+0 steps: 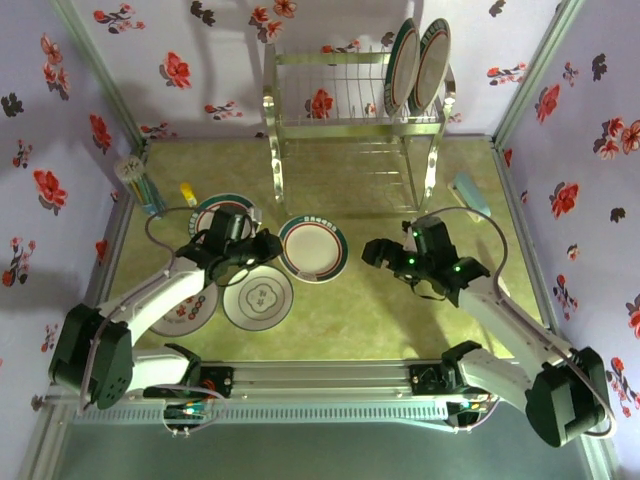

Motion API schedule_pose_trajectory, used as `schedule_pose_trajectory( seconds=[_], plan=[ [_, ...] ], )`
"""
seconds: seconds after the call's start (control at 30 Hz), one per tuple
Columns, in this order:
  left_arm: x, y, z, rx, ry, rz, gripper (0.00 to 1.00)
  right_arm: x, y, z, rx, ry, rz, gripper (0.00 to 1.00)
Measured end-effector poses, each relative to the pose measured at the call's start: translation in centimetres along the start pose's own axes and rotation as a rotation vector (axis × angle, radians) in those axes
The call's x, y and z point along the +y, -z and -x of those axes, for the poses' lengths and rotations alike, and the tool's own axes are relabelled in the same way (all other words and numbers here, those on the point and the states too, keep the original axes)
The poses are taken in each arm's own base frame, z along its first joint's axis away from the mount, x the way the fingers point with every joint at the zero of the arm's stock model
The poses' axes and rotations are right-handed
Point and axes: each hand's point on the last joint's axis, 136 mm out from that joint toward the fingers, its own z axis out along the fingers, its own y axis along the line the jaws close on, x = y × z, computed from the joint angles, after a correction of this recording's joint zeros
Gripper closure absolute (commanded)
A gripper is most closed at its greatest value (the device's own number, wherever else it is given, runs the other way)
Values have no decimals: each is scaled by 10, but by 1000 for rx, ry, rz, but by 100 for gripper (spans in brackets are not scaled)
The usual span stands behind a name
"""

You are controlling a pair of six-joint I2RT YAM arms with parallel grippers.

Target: Load the plates into the dish rack

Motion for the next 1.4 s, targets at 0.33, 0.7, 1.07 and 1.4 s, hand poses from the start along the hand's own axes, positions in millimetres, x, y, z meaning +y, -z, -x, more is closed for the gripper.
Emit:
schedule_pose_trajectory(
  seconds=[0.33,0.7,1.07,1.4],
  plan=[
    [-24,5,-1,39,-78,-86,100,15,-26,2,69,-24,92,19],
    [-37,7,-3,57,-98,-152,100,34,-33,7,73,-31,178,32],
    [-46,8,0,45,-105,-190,100,42,-34,8,67,-25,204,45],
    [-49,8,2,41,-97,-200,100,44,-34,10,57,-29,212,62]
  ],
)
